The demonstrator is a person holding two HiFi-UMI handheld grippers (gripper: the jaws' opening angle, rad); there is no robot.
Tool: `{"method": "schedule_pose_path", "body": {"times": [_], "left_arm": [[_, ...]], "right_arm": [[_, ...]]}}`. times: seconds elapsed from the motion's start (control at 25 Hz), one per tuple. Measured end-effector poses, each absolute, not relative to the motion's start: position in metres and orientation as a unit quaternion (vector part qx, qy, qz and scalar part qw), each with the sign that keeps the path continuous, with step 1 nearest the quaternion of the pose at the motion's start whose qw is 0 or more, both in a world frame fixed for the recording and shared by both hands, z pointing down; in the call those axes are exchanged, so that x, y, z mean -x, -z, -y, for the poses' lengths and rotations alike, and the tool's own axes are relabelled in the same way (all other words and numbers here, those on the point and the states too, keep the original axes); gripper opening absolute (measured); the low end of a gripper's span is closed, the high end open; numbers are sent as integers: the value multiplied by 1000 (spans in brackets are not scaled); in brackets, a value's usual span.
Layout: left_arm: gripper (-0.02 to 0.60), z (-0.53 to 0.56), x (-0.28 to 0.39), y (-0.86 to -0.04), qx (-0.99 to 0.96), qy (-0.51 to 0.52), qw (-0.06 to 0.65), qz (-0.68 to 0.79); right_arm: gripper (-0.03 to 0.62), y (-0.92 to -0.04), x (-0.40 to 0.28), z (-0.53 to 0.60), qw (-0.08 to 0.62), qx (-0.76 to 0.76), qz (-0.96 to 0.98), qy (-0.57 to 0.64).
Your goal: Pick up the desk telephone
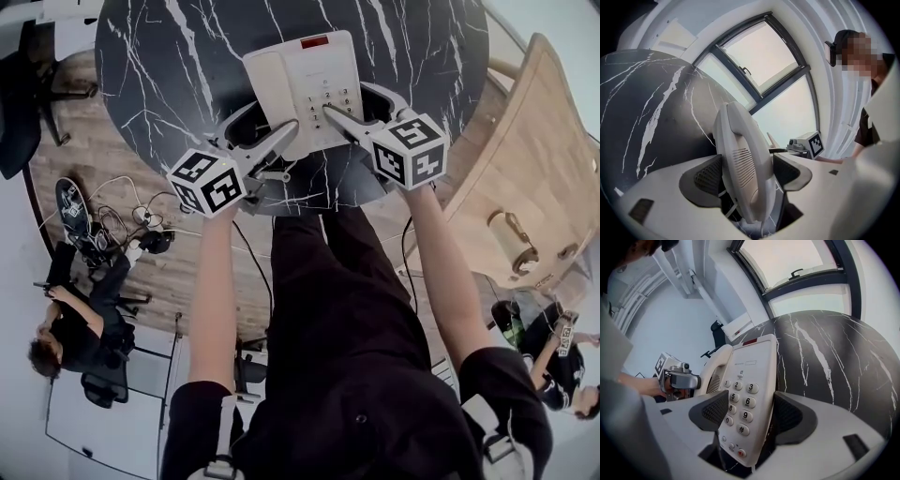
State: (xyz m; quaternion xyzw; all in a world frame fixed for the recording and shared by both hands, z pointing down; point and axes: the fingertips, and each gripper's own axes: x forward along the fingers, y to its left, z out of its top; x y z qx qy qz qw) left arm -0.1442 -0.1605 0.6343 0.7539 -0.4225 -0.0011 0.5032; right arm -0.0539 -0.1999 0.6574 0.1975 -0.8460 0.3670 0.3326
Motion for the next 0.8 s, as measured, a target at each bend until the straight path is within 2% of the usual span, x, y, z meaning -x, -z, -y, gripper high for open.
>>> {"method": "schedule_pose_path", "body": {"times": [0.56,0.8], "left_arm": [[359,160,144,-637,-747,6,517,418],[331,162,144,-635,-725,13,525,446]], "right_arm": [[308,-663,55,201,318,-191,843,-390],[309,-664,54,202,323,-202,838,-390]]}}
